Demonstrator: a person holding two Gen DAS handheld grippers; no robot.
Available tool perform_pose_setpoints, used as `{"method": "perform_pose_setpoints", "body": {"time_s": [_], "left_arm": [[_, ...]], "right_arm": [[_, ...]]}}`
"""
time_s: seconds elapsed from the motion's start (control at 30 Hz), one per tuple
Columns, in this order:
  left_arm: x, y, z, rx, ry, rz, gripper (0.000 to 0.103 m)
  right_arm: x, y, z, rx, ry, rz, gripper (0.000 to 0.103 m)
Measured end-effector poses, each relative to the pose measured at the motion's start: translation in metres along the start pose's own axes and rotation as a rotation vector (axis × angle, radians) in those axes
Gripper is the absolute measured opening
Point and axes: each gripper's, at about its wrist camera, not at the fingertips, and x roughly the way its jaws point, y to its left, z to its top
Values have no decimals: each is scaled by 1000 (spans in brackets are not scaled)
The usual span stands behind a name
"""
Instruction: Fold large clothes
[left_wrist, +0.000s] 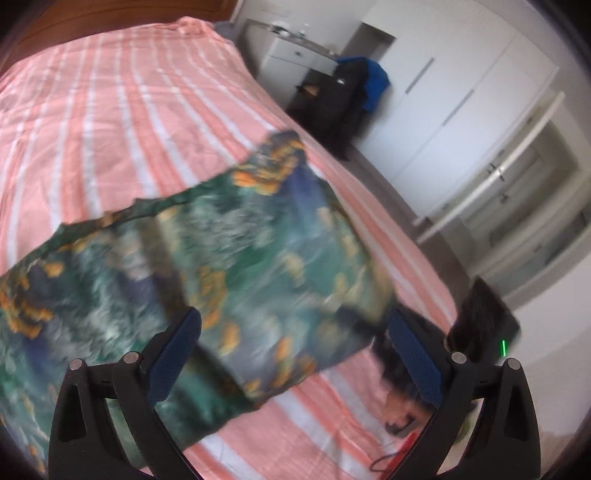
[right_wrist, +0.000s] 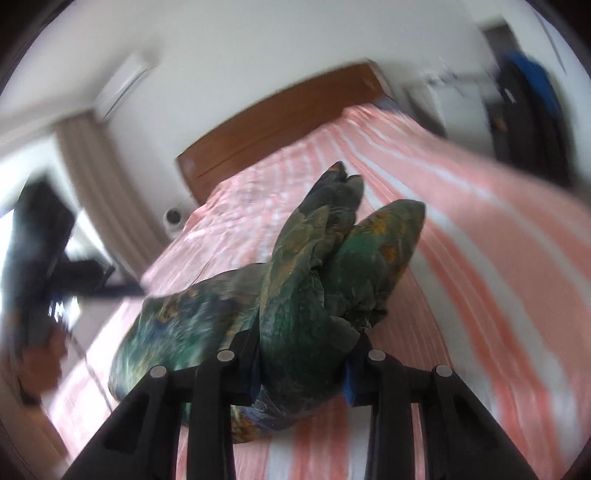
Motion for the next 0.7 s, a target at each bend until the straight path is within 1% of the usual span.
{"method": "perform_pose_setpoints", "body": {"time_s": [0.07, 0.1, 0.13, 0.2, 0.23, 0.3, 0.33, 0.37, 0.4, 0.43, 0.47, 0.5, 0.57, 0.6, 0.63, 0.67, 0.7], "left_arm": [[-1, -13, 11, 25, 6, -29, 101], [-4, -20, 13, 34, 7, -48, 101], [-6, -26, 13, 46, 16, -51, 101], [-5, -33, 8, 89, 50, 47, 102], [-1, -34, 3, 124, 70, 129, 102], [9, -33, -7, 161, 108, 294, 99], [17, -31, -13, 162, 128, 348, 97], [25, -29, -18, 163, 141, 398, 81], [29, -28, -22, 166, 146, 443, 57], [33, -25, -26, 159, 147, 466, 50], [32, -22, -28, 136, 139, 441, 36], [27, -19, -28, 115, 126, 424, 30], [12, -9, -28, 90, 98, 395, 27], [2, -2, -29, 88, 87, 396, 27], [-11, 8, -30, 77, 68, 400, 27], [-22, 19, -33, 52, 52, 392, 27], [-35, 32, -34, 18, 33, 376, 27]], "right_arm": [[-6, 43, 1, -167, -20, 14, 32], [-8, 66, -3, -254, -24, 20, 32], [-11, 85, -9, -326, -26, 29, 31], [-10, 120, -23, -470, -31, 36, 31], [-10, 132, -28, -523, -38, 29, 31], [0, 145, -36, -581, -25, 27, 30], [2, 148, -40, -589, -18, 30, 30], [5, 151, -43, -606, -15, 30, 30], [8, 156, -47, -635, -16, 26, 30], [10, 160, -51, -662, -15, 21, 29], [12, 163, -54, -676, -10, 21, 29], [15, 162, -55, -672, 4, 23, 29], [13, 156, -53, -620, 19, 39, 33], [14, 151, -45, -564, 33, 85, 41], [9, 144, -37, -500, 46, 145, 51], [5, 136, -29, -428, 60, 204, 56], [-2, 125, -19, -345, 58, 245, 61]]}}
